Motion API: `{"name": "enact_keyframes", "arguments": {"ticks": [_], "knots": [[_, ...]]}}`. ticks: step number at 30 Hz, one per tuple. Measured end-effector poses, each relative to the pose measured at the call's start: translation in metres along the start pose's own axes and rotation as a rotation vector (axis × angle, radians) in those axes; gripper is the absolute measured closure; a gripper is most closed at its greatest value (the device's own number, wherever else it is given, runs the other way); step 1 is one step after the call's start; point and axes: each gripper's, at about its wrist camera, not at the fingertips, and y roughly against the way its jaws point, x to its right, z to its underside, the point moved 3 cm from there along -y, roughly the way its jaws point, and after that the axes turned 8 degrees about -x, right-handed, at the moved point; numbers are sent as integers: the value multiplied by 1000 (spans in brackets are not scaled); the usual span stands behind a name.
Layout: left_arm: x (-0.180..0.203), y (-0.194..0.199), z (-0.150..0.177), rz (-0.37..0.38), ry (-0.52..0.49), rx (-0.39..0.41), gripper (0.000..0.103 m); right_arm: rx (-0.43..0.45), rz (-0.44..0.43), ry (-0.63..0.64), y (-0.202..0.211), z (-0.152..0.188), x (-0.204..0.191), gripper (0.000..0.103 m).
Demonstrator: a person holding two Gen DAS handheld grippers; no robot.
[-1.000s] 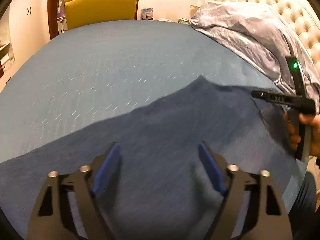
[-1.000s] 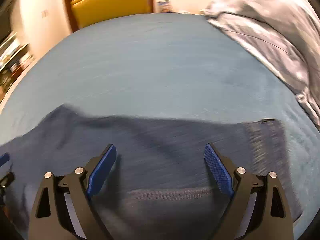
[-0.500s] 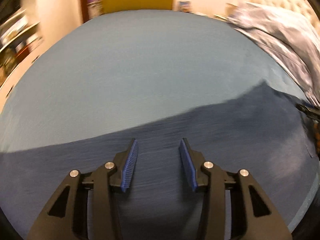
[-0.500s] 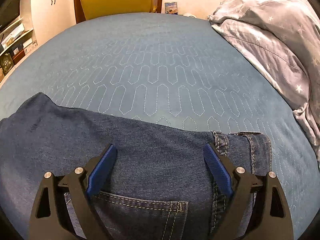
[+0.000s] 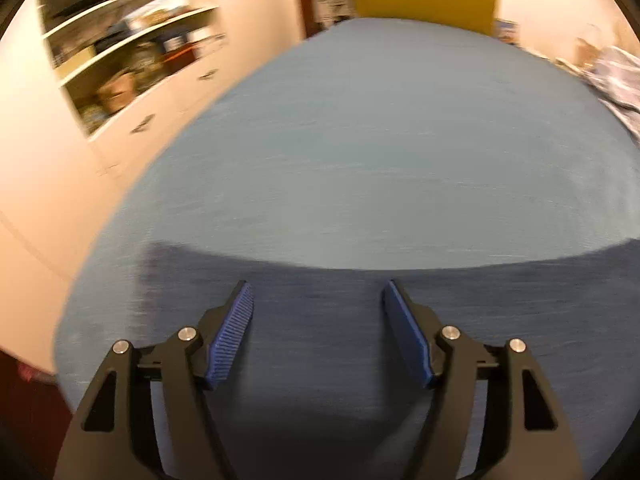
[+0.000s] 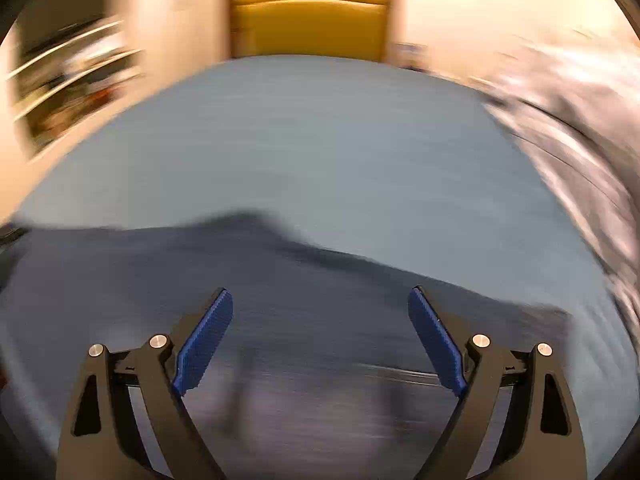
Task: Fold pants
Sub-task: 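Press and smooth the stacked jeans flat with both open tools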
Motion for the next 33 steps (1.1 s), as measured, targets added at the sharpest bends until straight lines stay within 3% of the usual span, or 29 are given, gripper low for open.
{"name": "enact_keyframes", "arguments": {"ticks": [3,7,11,14,18,21,24,26,29,31,33], "knots": [[-61,9,12,-90,64,0,34,-44,-189,85,-24,-23,-67,32],[-141,41,39,-169,238,22,34,-112,-237,127,-70,-43,-100,51],[-202,90,82,-109,410,81,35,-146,-153,103,-102,-53,-88,54],[-205,108,103,-50,418,101,35,-149,-151,48,-113,-50,-76,46],[-165,124,128,62,416,110,35,-106,-45,44,-96,-44,-91,37],[-114,121,116,109,364,120,35,-78,-2,1,-75,-37,-109,25],[-76,124,105,59,310,151,44,-63,37,-4,-55,-25,-145,16],[-53,135,92,42,237,200,45,-82,39,-40,-47,-15,-169,15],[17,151,81,75,10,248,45,-140,2,-86,-50,0,-200,15],[65,152,82,105,-127,234,44,-159,17,-82,-53,10,-215,15],[99,146,86,168,-166,191,43,-213,13,-94,-62,22,-225,15]]}}
